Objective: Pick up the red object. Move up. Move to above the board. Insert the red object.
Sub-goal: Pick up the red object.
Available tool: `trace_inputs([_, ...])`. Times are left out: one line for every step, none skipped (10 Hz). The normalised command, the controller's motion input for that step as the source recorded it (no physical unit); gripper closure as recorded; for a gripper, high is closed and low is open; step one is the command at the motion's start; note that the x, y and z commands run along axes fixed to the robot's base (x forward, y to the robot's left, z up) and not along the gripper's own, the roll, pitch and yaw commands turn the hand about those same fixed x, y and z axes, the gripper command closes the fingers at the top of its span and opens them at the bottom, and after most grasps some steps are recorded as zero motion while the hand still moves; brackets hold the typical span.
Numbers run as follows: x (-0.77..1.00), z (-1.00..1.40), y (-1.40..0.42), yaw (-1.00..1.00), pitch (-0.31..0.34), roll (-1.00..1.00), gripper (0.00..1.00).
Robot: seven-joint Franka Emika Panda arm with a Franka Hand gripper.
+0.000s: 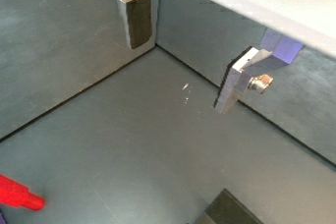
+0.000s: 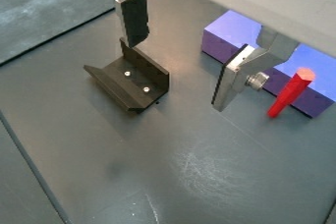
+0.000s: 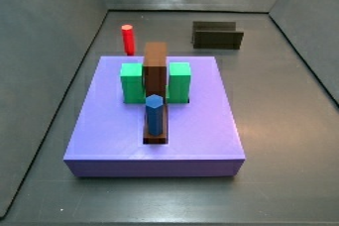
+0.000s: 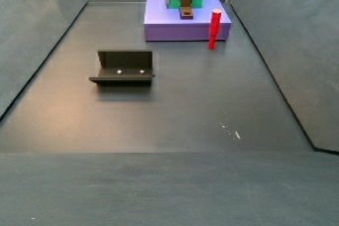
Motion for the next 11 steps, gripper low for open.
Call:
trace_inputs([0.0,0.0,-0.05,0.0,0.0,0.0,0.0])
trace_inputs([-0.16,-0.1,-0.38,0.0,0.0,0.09,0.0])
trace_inputs([-0.26,-0.13,-0.6,0.0,0.0,0.19,0.0])
trace_inputs([-0.32,-0.1,-0.72,0.0,-0.006,0.27,0.0])
trace_inputs([-0.3,-0.09,-0.63,0.0,-0.02,0.22,0.0])
trace_inputs([-0.29,-0.1,-0.67,0.0,-0.014,0.24,0.0])
trace_inputs([-0.23,-0.04,-0.63,0.0,-0.006,0.24,0.0])
trace_inputs([-0.25,-0.07,-0.66,0.0,-0.009,0.23,0.0])
trace_inputs([-0.2,-0.18,-0.64,0.0,-0.031,0.14,0.0])
trace_inputs([-0.19,-0.23,-0.65,0.0,-0.046,0.12,0.0])
trace_inputs([-0.2,-0.27,-0.6,0.0,-0.059,0.09,0.0])
